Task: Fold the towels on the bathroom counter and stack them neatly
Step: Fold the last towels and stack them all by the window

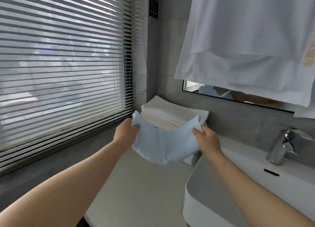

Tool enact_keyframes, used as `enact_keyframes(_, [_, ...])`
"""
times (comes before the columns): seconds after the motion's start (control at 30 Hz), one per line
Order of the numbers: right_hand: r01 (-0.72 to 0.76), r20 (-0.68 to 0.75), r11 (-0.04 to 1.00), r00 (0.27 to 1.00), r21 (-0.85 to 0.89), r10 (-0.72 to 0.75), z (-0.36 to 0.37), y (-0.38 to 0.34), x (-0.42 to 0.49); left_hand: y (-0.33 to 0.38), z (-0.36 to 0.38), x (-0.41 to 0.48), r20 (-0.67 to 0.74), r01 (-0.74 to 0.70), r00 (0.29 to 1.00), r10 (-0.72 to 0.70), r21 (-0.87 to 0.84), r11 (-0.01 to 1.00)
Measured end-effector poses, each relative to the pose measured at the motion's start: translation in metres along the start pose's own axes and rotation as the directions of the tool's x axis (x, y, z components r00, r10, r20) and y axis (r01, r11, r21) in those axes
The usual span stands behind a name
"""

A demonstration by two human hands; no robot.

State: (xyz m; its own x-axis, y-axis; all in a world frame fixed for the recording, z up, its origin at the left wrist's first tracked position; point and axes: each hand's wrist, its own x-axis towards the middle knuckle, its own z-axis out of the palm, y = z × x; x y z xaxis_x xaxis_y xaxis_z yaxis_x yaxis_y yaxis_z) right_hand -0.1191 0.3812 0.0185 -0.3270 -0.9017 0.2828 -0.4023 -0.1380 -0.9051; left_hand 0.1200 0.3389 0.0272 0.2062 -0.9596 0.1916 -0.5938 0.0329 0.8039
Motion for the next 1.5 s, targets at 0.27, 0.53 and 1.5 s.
enact_keyframes(0.27, [-0.041,-0.131,0.995,0.99,0.093,0.053,0.032,-0.013,0.085,0.017,0.001,0.102,-0.003,-0.122,0.993,0.122,-0.072,0.99])
enact_keyframes(0.53, [-0.064,-0.277,0.995,0.957,0.074,0.082,0.05,-0.006,0.135,0.022,0.023,0.197,0.071,-0.202,0.973,0.221,-0.213,0.956])
enact_keyframes(1.5, [-0.333,-0.54,0.934,0.767,0.127,0.347,0.08,0.073,0.217,-0.002,0.148,0.341,0.342,-0.131,0.925,0.165,-0.121,0.984])
